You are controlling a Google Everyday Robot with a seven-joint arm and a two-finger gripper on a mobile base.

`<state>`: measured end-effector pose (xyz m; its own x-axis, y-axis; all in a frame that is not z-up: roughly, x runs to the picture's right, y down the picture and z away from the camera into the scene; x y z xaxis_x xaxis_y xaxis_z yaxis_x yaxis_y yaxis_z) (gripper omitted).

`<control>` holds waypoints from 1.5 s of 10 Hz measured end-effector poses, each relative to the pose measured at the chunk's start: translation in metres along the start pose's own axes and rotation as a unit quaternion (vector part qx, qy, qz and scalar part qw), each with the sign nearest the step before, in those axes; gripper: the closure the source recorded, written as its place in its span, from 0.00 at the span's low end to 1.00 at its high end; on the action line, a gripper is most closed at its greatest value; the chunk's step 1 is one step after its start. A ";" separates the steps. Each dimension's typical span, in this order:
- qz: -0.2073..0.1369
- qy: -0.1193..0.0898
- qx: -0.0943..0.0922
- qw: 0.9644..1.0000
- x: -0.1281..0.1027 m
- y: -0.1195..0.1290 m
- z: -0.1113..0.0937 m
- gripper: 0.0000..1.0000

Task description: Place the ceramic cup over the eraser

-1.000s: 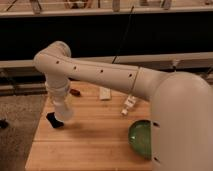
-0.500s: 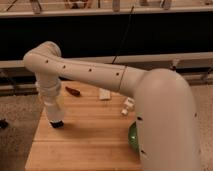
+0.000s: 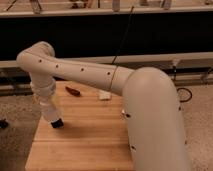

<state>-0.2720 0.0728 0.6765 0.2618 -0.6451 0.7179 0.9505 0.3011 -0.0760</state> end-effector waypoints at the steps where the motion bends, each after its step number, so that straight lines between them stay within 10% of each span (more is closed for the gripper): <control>1: -0.003 -0.003 -0.003 1.000 0.000 -0.003 0.005 1.00; 11: 0.001 -0.008 -0.028 1.000 -0.006 0.002 0.088 0.98; 15: 0.003 0.027 -0.031 0.999 -0.006 0.005 0.115 0.61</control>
<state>-0.2879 0.1587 0.7513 0.2742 -0.6814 0.6786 0.9572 0.2612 -0.1245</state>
